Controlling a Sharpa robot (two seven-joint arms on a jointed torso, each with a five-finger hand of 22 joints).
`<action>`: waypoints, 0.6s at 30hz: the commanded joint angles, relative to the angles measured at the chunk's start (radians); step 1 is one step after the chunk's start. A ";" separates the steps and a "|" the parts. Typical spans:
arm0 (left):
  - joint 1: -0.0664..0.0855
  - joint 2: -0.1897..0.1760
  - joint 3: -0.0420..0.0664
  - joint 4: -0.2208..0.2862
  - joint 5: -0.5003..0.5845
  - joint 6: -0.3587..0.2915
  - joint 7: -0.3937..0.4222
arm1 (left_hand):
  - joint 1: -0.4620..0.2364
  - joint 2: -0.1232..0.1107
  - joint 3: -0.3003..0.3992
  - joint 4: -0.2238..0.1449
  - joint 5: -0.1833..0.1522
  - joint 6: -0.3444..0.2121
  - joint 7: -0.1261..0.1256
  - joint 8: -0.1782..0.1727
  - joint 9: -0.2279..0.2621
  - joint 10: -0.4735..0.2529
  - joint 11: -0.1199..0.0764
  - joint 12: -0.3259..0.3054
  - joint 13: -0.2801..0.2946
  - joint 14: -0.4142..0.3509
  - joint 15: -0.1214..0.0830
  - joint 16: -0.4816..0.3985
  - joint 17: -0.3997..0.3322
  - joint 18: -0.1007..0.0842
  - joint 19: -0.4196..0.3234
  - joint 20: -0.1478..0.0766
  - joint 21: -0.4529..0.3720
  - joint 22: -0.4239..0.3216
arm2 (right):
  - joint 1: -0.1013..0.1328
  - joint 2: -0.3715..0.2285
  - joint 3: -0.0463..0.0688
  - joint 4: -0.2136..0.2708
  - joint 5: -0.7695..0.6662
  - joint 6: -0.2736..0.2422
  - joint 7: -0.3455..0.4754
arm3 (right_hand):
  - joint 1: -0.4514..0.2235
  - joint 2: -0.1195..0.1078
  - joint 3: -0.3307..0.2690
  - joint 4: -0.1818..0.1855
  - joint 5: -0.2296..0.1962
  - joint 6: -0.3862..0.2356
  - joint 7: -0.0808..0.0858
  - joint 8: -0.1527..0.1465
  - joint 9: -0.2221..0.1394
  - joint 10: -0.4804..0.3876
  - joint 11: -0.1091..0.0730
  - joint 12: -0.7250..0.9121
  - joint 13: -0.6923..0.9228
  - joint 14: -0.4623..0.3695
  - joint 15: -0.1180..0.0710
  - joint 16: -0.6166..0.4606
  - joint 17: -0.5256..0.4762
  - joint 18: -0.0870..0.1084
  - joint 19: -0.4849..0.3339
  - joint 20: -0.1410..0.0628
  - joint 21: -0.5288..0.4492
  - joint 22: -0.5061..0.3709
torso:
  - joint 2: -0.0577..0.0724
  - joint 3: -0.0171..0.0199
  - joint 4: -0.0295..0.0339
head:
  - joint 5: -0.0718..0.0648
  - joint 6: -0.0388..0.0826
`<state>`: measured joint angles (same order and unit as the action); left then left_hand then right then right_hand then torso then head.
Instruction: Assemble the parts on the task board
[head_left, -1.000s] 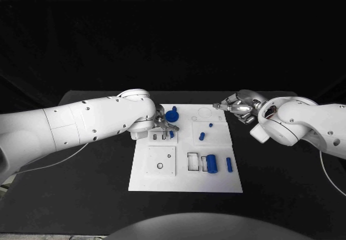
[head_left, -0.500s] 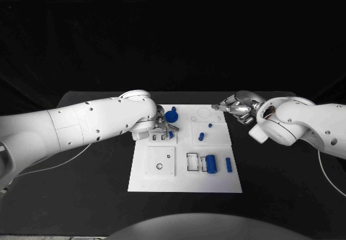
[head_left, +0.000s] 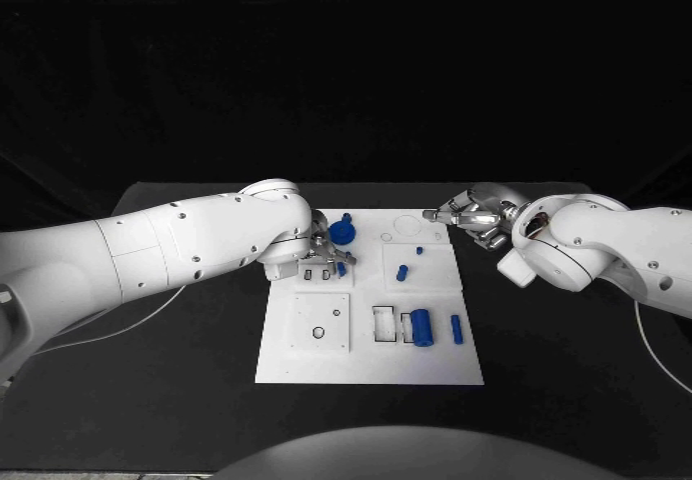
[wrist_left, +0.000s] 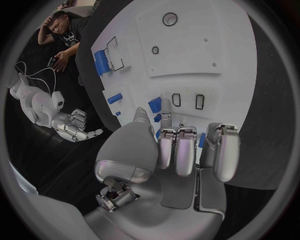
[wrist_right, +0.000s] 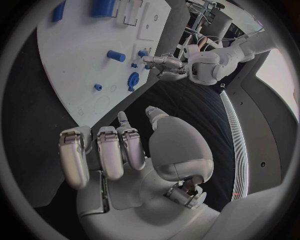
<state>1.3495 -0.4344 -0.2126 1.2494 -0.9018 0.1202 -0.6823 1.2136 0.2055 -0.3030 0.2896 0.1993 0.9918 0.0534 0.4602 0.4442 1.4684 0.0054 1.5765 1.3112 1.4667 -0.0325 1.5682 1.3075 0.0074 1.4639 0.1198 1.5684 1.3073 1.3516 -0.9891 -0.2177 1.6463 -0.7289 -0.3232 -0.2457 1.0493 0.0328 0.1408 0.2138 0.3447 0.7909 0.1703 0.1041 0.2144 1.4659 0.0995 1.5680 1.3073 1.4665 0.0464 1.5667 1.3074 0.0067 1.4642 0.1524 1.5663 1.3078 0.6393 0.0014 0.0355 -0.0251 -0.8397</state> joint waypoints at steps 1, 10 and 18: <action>-0.001 0.006 0.000 -0.002 0.028 -0.001 0.013 | 0.009 0.009 0.007 0.002 -0.007 0.009 0.001 -0.006 0.002 0.102 -0.008 -0.006 0.260 0.104 -0.007 0.003 0.263 -0.007 0.107 -0.007 0.002 0.263 | -0.001 0.001 0.000 0.000 -0.012 0.018 -0.006 | 0.011 -0.002 -0.002 -0.002 -0.006 -0.001 0.006 0.004 0.001 0.105 0.005 0.003 0.263 0.104 0.008 0.004 0.263 -0.007 0.107 0.008 0.004 0.263 | 0.001 0.0004 -0.0007 | 0.001 -0.001; -0.001 0.013 0.000 -0.006 0.030 -0.003 0.010 | -0.015 0.021 -0.010 0.003 -0.002 0.014 0.002 -0.018 0.015 0.102 -0.006 -0.006 0.260 0.104 -0.006 0.003 0.263 -0.007 0.107 -0.008 0.002 0.263 | -0.003 0.002 -0.001 -0.001 -0.012 0.020 -0.010 | 0.011 -0.003 -0.002 -0.002 -0.007 -0.001 0.006 0.004 0.002 0.105 0.005 0.003 0.263 0.104 0.008 0.004 0.263 -0.007 0.107 0.009 0.004 0.263 | 0.001 0.0009 -0.0005 | 0.000 -0.002; -0.002 0.016 0.000 -0.013 0.029 0.004 0.004 | 0.006 0.015 -0.017 0.000 0.054 0.017 0.000 -0.036 0.034 0.102 -0.008 -0.006 0.260 0.104 -0.008 0.003 0.263 -0.007 0.107 -0.009 0.002 0.263 | -0.003 0.001 -0.001 0.000 -0.012 0.020 -0.012 | 0.011 -0.003 -0.002 -0.002 -0.007 -0.001 0.006 0.004 0.002 0.105 0.005 0.003 0.263 0.104 0.008 0.004 0.263 -0.007 0.107 0.009 0.004 0.263 | 0.000 0.0014 -0.0004 | -0.002 -0.005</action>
<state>1.3479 -0.4209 -0.2126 1.2372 -0.8803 0.1189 -0.6819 1.2070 0.2193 -0.3143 0.2893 0.2495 1.0023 0.0569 0.4275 0.4769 1.4626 0.0042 1.5734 1.3112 1.4667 -0.0324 1.5682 1.3074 0.0074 1.4675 0.1163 1.5684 1.3073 1.3492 -0.9884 -0.2182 1.6459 -0.7302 -0.3180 -0.2542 1.0492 0.0327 0.1408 0.2138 0.3446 0.7910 0.1703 0.1040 0.2144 1.4659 0.0995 1.5680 1.3073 1.4666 0.0464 1.5667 1.3073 0.0067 1.4679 0.1560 1.5663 1.3076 0.6396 0.0024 0.0344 -0.0251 -0.8443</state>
